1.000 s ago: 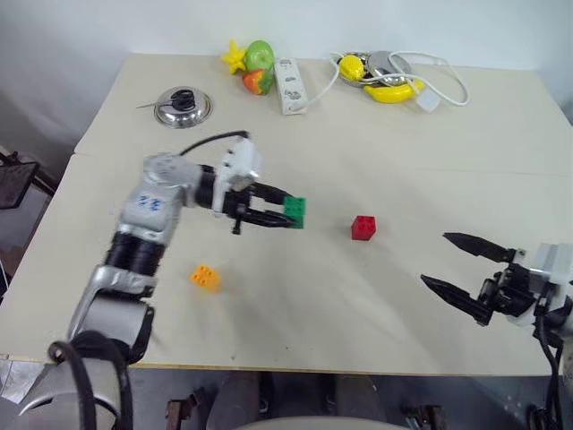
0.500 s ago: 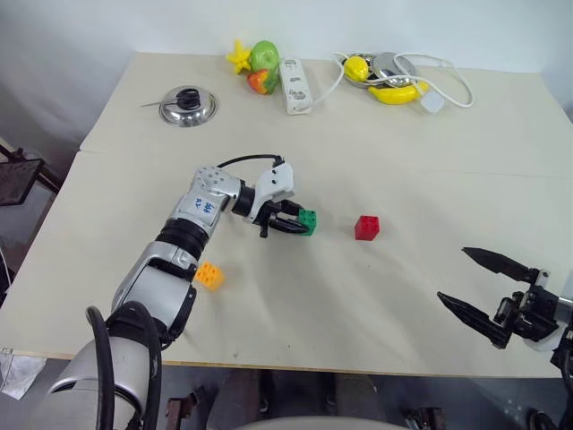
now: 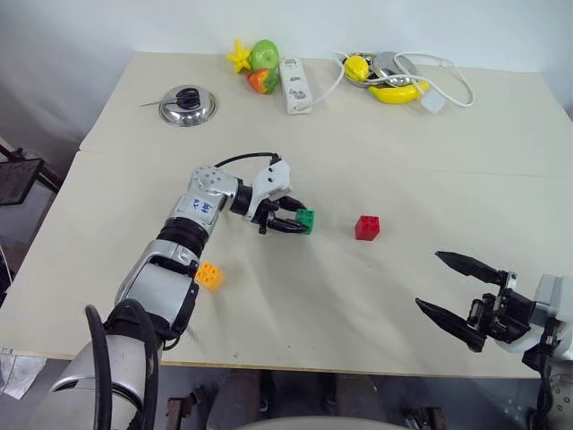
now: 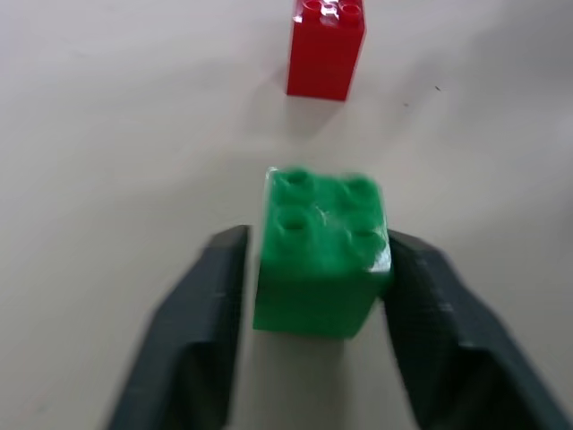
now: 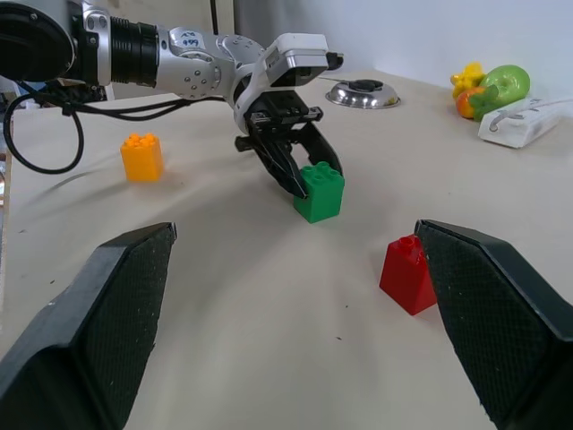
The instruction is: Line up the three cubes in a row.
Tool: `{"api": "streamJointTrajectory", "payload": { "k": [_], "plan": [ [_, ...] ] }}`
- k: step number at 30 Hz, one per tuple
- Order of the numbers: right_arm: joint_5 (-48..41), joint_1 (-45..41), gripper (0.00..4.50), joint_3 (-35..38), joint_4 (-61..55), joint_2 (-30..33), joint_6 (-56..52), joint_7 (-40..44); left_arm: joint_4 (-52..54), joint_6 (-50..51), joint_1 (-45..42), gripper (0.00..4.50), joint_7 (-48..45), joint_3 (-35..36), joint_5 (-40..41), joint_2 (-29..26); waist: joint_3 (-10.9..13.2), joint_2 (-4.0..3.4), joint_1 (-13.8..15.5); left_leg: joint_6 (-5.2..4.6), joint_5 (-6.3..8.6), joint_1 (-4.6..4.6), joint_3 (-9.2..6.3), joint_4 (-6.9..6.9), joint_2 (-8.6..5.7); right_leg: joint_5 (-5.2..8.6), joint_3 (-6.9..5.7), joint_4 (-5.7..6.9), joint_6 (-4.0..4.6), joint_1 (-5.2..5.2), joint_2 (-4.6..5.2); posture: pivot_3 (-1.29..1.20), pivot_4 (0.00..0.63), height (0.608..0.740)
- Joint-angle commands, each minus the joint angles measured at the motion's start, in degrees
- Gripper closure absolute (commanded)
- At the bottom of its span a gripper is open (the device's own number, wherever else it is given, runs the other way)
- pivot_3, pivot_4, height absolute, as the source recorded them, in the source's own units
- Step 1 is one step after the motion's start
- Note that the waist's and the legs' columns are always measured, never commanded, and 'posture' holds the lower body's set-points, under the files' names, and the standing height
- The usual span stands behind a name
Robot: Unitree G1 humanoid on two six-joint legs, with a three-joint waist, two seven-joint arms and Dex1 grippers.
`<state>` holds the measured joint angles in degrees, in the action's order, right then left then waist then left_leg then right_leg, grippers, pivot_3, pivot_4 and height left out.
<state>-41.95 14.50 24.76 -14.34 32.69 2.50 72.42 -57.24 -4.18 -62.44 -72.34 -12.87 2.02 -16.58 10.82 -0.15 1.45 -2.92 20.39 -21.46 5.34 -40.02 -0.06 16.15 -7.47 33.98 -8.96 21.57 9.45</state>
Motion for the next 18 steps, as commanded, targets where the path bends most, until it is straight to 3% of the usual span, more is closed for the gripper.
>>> {"api": "streamJointTrajectory", "payload": {
  "k": [1, 3, 8, 11, 15, 18],
  "plan": [
    [-0.67, -1.28, 0.00, -0.16, 0.80, 0.27, 0.81, 1.07, 1.65, -1.75, -1.03, 0.86, -2.18, 4.11, 3.36, -0.65, 0.00, 0.00, 0.00, 0.00, 0.00, 0.00, -0.01, 0.00, 0.00, 0.00, -0.01, 0.00, 0.00, 0.00, 0.00, 0.00, 0.150, 0.740],
    [-0.95, -2.62, 0.00, -0.57, 1.50, 0.53, 0.33, 1.62, 2.67, -0.60, -1.72, 0.25, -4.76, 6.88, 5.76, -2.20, 0.00, 0.00, -0.09, 0.00, 0.00, -0.01, 0.00, 0.00, 0.00, 0.00, -0.02, 0.00, 0.00, 0.00, 0.00, 0.00, 0.150, 0.740],
    [-1.78, -6.26, 0.00, -2.80, 2.96, 2.87, -3.98, 2.61, 10.69, 5.15, 0.15, 0.25, -15.53, 12.10, 12.60, -9.61, 0.01, -0.02, -0.76, 0.00, 0.00, -0.02, 0.03, 0.00, -0.01, 0.00, -0.02, 0.02, 0.00, 0.05, -0.04, 0.00, 0.150, 0.740],
    [-0.20, -9.92, 0.00, -4.55, 3.21, 3.92, -8.17, -1.94, 16.85, 6.35, 4.08, 0.25, -17.18, 15.52, 15.59, -15.49, 0.00, -0.04, -1.60, 0.00, 0.00, -0.01, -0.01, -0.01, 0.11, 0.01, 0.00, 0.08, 0.02, 0.06, -0.03, 0.00, 0.150, 0.740],
    [0.72, -14.68, 0.00, -10.02, 0.83, 1.66, -6.83, -0.32, 22.64, 8.16, 18.74, 0.12, -14.45, 24.33, 19.67, -26.31, -0.04, -0.15, -2.26, 0.02, 0.00, 0.10, -0.01, 0.05, 0.10, 0.03, 0.05, 0.14, 0.06, 0.05, -0.02, 0.00, 0.150, 0.740],
    [0.73, -16.39, 0.00, -12.44, -0.06, 0.82, -6.94, 0.18, 26.44, 7.21, 28.91, 0.12, -12.35, 28.76, 21.23, -30.00, 0.03, -0.18, -3.00, 0.05, 0.02, 0.17, 0.02, 0.13, 0.15, 0.07, 0.05, 0.17, 0.13, 0.06, -0.03, 0.00, 0.150, 0.740]
  ]
}}
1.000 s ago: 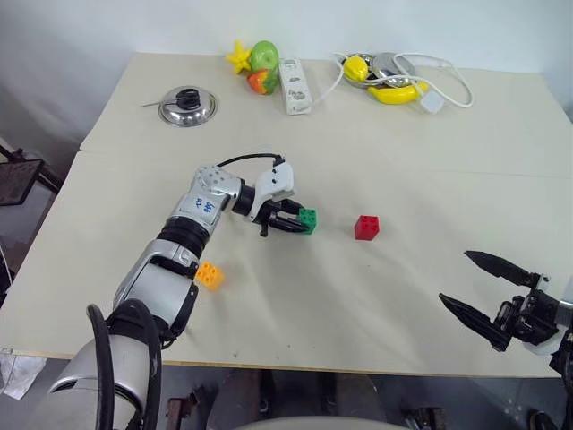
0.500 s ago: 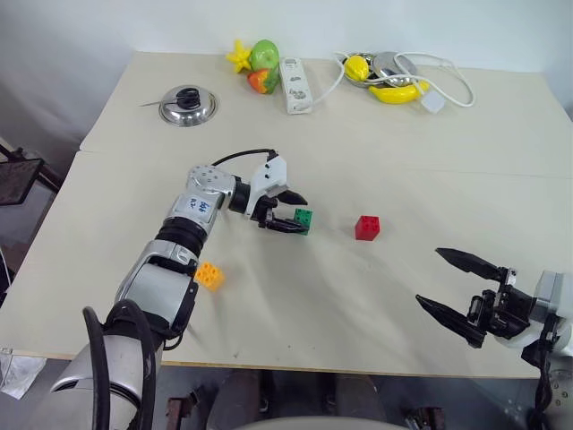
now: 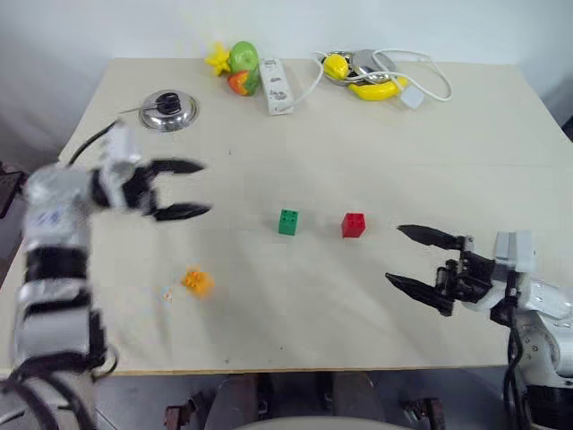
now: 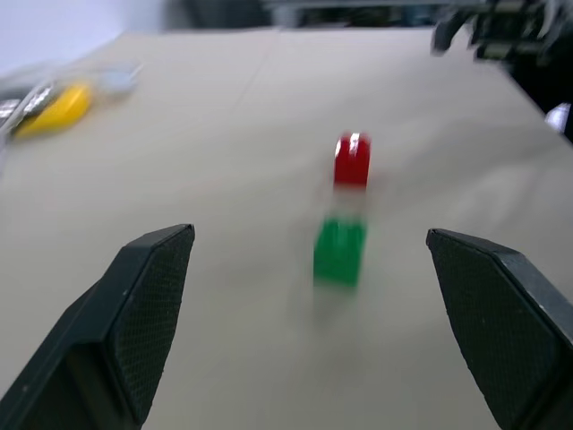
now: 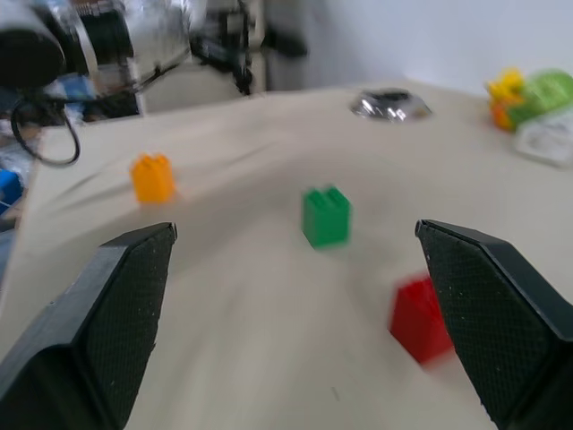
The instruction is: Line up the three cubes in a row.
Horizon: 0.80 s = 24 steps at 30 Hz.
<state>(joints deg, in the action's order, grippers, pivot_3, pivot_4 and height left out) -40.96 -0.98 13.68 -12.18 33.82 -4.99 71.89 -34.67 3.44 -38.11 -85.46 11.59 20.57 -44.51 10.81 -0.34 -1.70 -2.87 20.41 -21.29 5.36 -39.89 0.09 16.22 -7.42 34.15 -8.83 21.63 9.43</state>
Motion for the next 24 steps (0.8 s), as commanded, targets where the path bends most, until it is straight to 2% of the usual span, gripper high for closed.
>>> {"api": "streamJointTrajectory", "payload": {
  "k": [1, 6, 8, 12, 15, 20, 24],
  "plan": [
    [-0.61, -1.58, 0.00, -2.50, -2.91, -0.61, 0.24, 1.26, 5.92, 0.10, 9.64, 0.12, 2.00, 6.97, 3.70, -2.81, 0.06, 0.06, 0.50, 0.00, 0.00, -0.06, -0.06, -0.04, -0.02, 0.00, -0.05, 0.02, 0.00, 0.01, 0.01, 0.00, 0.150, 0.740],
    [-1.61, -4.14, 0.00, -7.35, -5.70, -1.25, -0.96, 3.47, 14.61, 1.79, 32.38, 0.12, 6.60, 18.44, 7.21, -3.53, 0.04, 0.09, 1.34, -0.03, 0.11, -0.06, -0.16, -0.14, -0.09, -0.01, 0.00, 0.00, -0.01, -0.03, 0.21, 0.00, 0.150, 0.740],
    [-2.59, -4.59, 0.00, -7.61, -5.78, -0.74, -2.43, 3.50, 18.73, 2.39, 38.06, 0.12, 8.44, 20.54, 8.28, -2.46, 0.05, 0.08, 1.80, -0.02, 0.15, -0.06, -0.17, -0.10, -0.09, 0.00, -0.03, -0.03, 0.01, -0.04, 0.23, 0.00, 0.150, 0.740],
    [-1.62, -5.39, 0.00, -7.60, -4.95, -0.45, -1.13, 5.00, 30.48, 2.85, 47.71, 0.12, 16.03, 25.59, 11.01, 3.03, 0.05, 0.07, 2.42, 0.01, 0.20, -0.05, -0.25, -0.10, -0.12, 0.01, -0.05, -0.10, 0.02, -0.08, 0.33, 0.00, 0.150, 0.740],
    [-0.41, -5.56, 0.00, -6.92, -3.61, -0.12, 0.06, 5.33, 39.65, 2.17, 51.53, 0.12, 20.89, 24.87, 11.07, 7.43, 0.05, 0.08, 2.48, 0.21, 0.32, -0.04, -0.23, -0.08, -0.12, 0.01, -0.04, -0.11, 0.03, -0.08, 0.35, 0.00, 0.150, 0.740],
    [0.76, -3.98, 0.00, -4.47, 0.87, 2.16, 1.87, 7.77, 56.98, 6.52, 57.22, 0.12, 32.49, 18.55, 9.23, 14.69, 0.04, 0.08, 2.47, 0.09, 0.27, -0.02, -0.15, -0.06, -0.12, 0.01, -0.04, -0.16, 0.03, -0.10, 0.32, 0.00, 0.150, 0.740],
    [0.47, -2.04, 0.00, -2.67, 2.75, 3.49, 2.27, 9.37, 63.48, 10.52, 59.02, 0.12, 42.22, 13.15, 5.78, 18.69, 0.04, 0.07, 2.50, 0.06, 0.27, 0.00, -0.10, -0.04, -0.08, 0.01, -0.04, -0.20, 0.03, -0.13, 0.22, 0.00, 0.150, 0.740]
  ]
}}
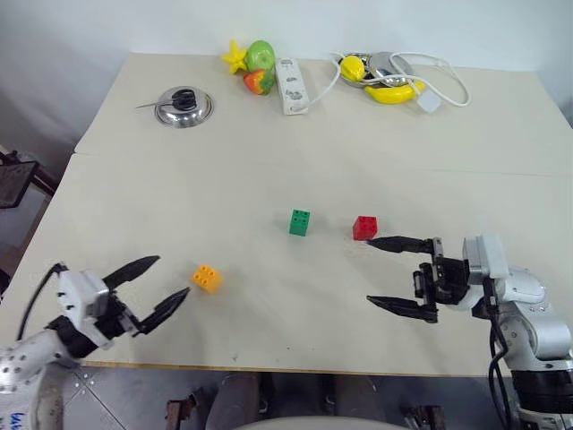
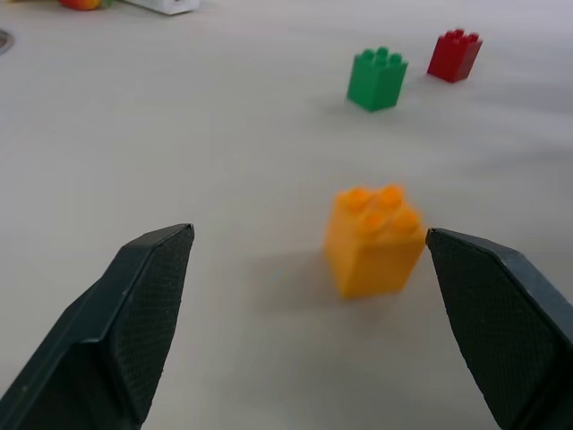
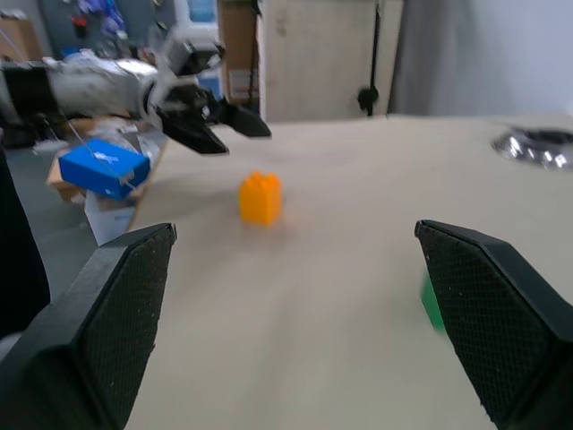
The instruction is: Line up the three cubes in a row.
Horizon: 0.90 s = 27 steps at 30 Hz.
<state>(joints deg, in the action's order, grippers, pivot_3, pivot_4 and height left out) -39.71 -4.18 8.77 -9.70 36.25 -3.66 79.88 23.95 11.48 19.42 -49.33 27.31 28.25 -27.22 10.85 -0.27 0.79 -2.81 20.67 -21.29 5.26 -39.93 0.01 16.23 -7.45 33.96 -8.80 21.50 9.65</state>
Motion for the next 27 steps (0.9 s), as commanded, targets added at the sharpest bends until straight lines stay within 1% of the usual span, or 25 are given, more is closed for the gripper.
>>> {"api": "streamJointTrajectory", "payload": {
  "k": [1, 5, 9, 12, 17, 18, 20, 22, 24, 25, 27],
  "plan": [
    [-0.76, 1.38, 0.00, 2.44, 0.42, 1.12, 0.89, 1.50, 5.56, 3.53, 1.79, 0.12, 7.37, -3.37, -2.07, 1.64, 0.00, 0.00, 0.01, 0.00, 0.00, 0.01, 0.01, 0.00, 0.02, 0.00, 0.00, 0.00, 0.00, -0.01, -0.03, 0.00, 0.150, 0.740],
    [-0.36, 2.38, 0.00, 2.74, 0.66, 1.11, 1.53, 2.08, 6.26, 5.67, 1.15, 0.12, 13.19, -6.85, -4.40, 3.14, -0.01, -0.02, -0.14, -0.01, 0.00, 0.03, 0.06, -0.01, 0.09, 0.00, 0.04, 0.01, 0.00, 0.00, -0.08, 0.00, 0.150, 0.740],
    [-0.31, 3.12, 0.00, 2.87, 0.05, 0.88, 1.75, 1.29, 4.18, 5.48, 0.16, 0.12, 13.83, -9.47, -6.22, 1.87, -0.01, -0.02, -0.10, 0.00, 0.00, 0.04, 0.07, -0.01, 0.09, 0.00, 0.04, 0.00, 0.00, 0.00, -0.09, 0.00, 0.150, 0.740],
    [-0.25, 3.67, 0.00, 2.87, -0.55, 0.67, 1.96, 0.65, 2.57, 3.70, 0.00, 0.68, 13.32, -11.72, -8.43, 1.07, -0.03, -0.05, -0.08, 0.01, 0.00, 0.04, 0.07, -0.01, 0.09, 0.00, 0.04, 0.00, 0.01, 0.01, -0.08, 0.00, 0.150, 0.740],
    [-0.11, 4.05, 0.00, 2.97, -1.13, 0.36, 2.42, -0.65, 0.20, 1.95, -1.11, 2.25, 12.75, -12.25, -8.94, 0.27, -0.03, -0.05, -0.06, 0.03, 0.02, 0.02, 0.06, -0.01, 0.10, 0.01, 0.04, -0.03, 0.01, 0.03, -0.07, 0.00, 0.150, 0.740],
    [-0.14, 4.37, 0.00, 3.08, -1.40, 0.29, 2.58, -0.91, -0.86, 1.13, -2.41, 2.57, 11.62, -12.09, -8.37, -0.33, -0.03, -0.05, -0.03, 0.04, 0.02, 0.02, 0.06, -0.01, 0.11, 0.01, 0.03, -0.04, 0.02, 0.03, -0.07, 0.00, 0.150, 0.740],
    [-0.16, 5.16, 0.00, 3.45, -1.84, 0.30, 2.92, -1.37, -2.73, 0.02, -5.76, 3.02, 7.97, -11.53, -5.18, -1.47, -0.03, -0.07, 0.41, 0.05, 0.03, 0.02, 0.04, -0.01, 0.12, 0.03, 0.02, -0.03, 0.05, 0.04, -0.06, 0.00, 0.150, 0.740],
    [-0.42, 6.16, 0.00, 4.24, -2.09, 0.43, 3.11, -1.86, -5.62, -1.22, -10.09, 3.01, 2.34, -11.40, -1.57, -3.13, -0.03, -0.11, 0.74, 0.05, 0.03, 0.02, 0.04, -0.03, 0.11, 0.04, 0.01, -0.01, 0.07, 0.06, -0.04, 0.00, 0.150, 0.740],
    [-1.02, 7.63, 0.00, 5.94, -1.98, 0.66, 3.67, -1.91, -11.77, -0.90, -18.16, 3.01, -6.69, -13.26, 1.00, -7.19, -0.04, -0.13, 0.76, 0.05, 0.03, 0.01, 0.05, -0.05, 0.11, 0.04, 0.00, 0.03, 0.07, 0.06, -0.04, 0.00, 0.150, 0.740],
    [-1.70, 8.21, 0.00, 6.91, -1.96, 0.64, 3.52, -2.05, -15.34, -1.14, -22.28, 3.01, -10.87, -14.70, 1.16, -8.88, -0.04, -0.14, 0.92, 0.04, 0.02, 0.01, 0.03, -0.05, 0.06, 0.04, 0.00, 0.08, 0.07, 0.06, -0.02, 0.00, 0.150, 0.740],
    [-2.42, 9.00, 0.00, 8.34, -2.02, 0.66, 3.26, -2.22, -23.04, -2.74, -29.59, 3.01, -15.69, -18.11, -1.49, -11.20, -0.07, -0.20, 0.69, 0.00, 0.00, 0.00, 0.05, -0.06, 0.05, 0.04, -0.07, 0.11, 0.07, 0.05, -0.08, 0.00, 0.150, 0.740]
  ]
}}
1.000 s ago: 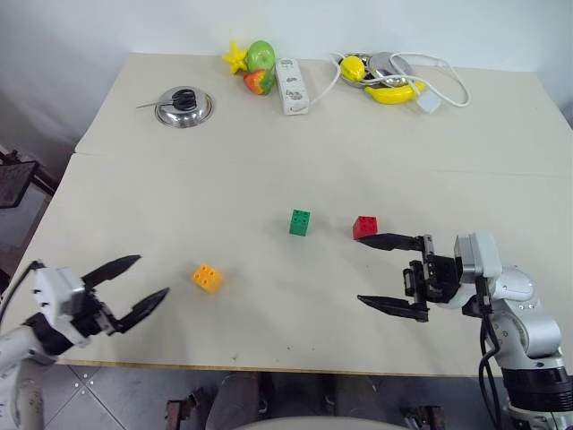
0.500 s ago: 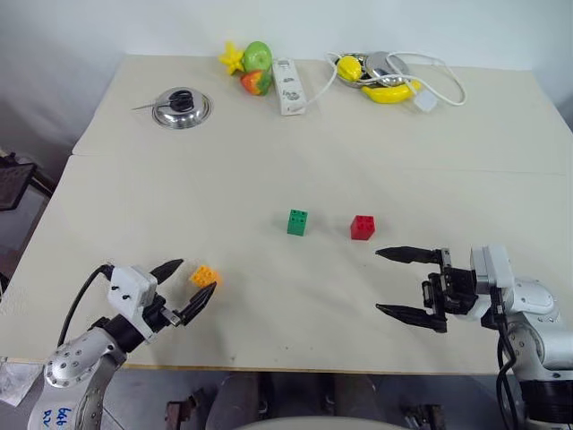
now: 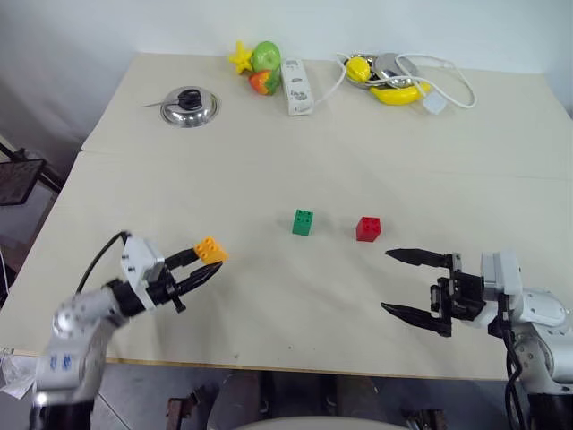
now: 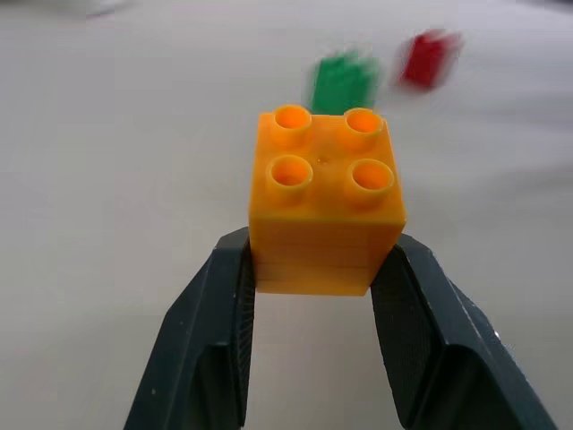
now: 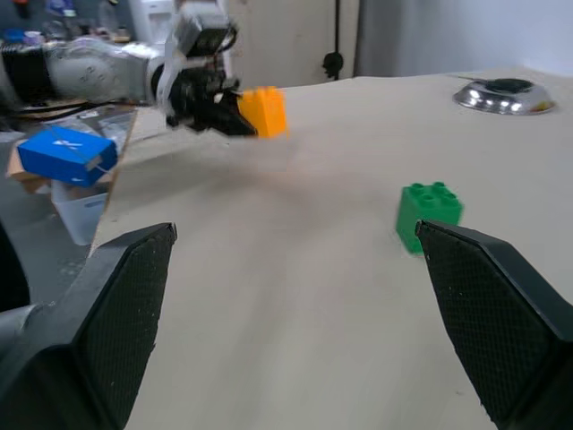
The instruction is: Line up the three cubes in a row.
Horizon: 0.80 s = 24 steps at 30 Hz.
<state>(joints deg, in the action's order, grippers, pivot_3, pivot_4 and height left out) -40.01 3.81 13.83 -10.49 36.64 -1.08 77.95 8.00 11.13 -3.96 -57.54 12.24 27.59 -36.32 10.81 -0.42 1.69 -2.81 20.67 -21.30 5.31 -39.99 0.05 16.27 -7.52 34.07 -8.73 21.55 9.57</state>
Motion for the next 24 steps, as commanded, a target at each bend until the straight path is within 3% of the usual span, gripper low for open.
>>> {"api": "streamJointTrajectory", "payload": {
  "k": [1, 6, 11, 16, 24],
  "plan": [
    [-2.04, 1.40, 0.00, 3.85, -1.26, 0.36, 0.60, -0.55, -11.58, -3.89, -10.39, 3.01, -9.63, -4.51, -2.05, -2.29, -0.06, -0.10, -0.29, -0.01, 0.00, 0.01, 0.04, 0.01, -0.03, -0.01, 0.03, -0.01, -0.01, -0.01, 0.00, 0.00, 0.150, 0.740],
    [-1.81, 4.69, 0.00, 7.08, -3.13, -0.34, 1.06, -3.01, -43.64, -14.31, -35.45, 3.01, -18.42, -13.15, -11.77, 0.73, -0.05, -0.07, -0.28, -0.06, -0.03, -0.03, 0.13, 0.02, -0.29, -0.02, -0.02, -0.03, -0.04, -0.01, -0.17, 0.00, 0.150, 0.740],
    [-1.95, 7.13, 0.00, 8.11, -6.23, -1.62, 1.07, -5.74, -64.97, -24.81, -48.67, 3.01, -21.95, -16.25, -17.95, 4.89, -0.02, -0.02, -0.61, -0.06, -0.03, -0.07, 0.21, 0.08, -0.29, -0.02, -0.05, -0.14, -0.05, 0.03, -0.25, 0.00, 0.150, 0.740],
    [-1.71, 9.47, 0.00, 7.98, -8.84, -2.92, 1.38, -7.66, -74.85, -28.56, -54.04, 3.01, -22.32, -17.60, -22.58, 6.93, 0.04, 0.08, -0.59, -0.06, -0.03, -0.12, 0.20, 0.09, -0.28, -0.03, -0.09, -0.17, -0.08, 0.05, -0.25, 0.00, 0.150, 0.740],
    [-1.55, 9.79, 0.00, 7.97, -8.99, -3.03, 2.22, -8.51, -79.63, -31.36, -55.57, 3.01, -20.34, -17.17, -26.36, 7.49, 0.04, 0.10, -0.46, -0.08, -0.04, -0.12, 0.16, 0.02, -0.24, -0.04, -0.05, -0.11, -0.10, 0.05, -0.23, 0.00, 0.150, 0.740]
  ]
}}
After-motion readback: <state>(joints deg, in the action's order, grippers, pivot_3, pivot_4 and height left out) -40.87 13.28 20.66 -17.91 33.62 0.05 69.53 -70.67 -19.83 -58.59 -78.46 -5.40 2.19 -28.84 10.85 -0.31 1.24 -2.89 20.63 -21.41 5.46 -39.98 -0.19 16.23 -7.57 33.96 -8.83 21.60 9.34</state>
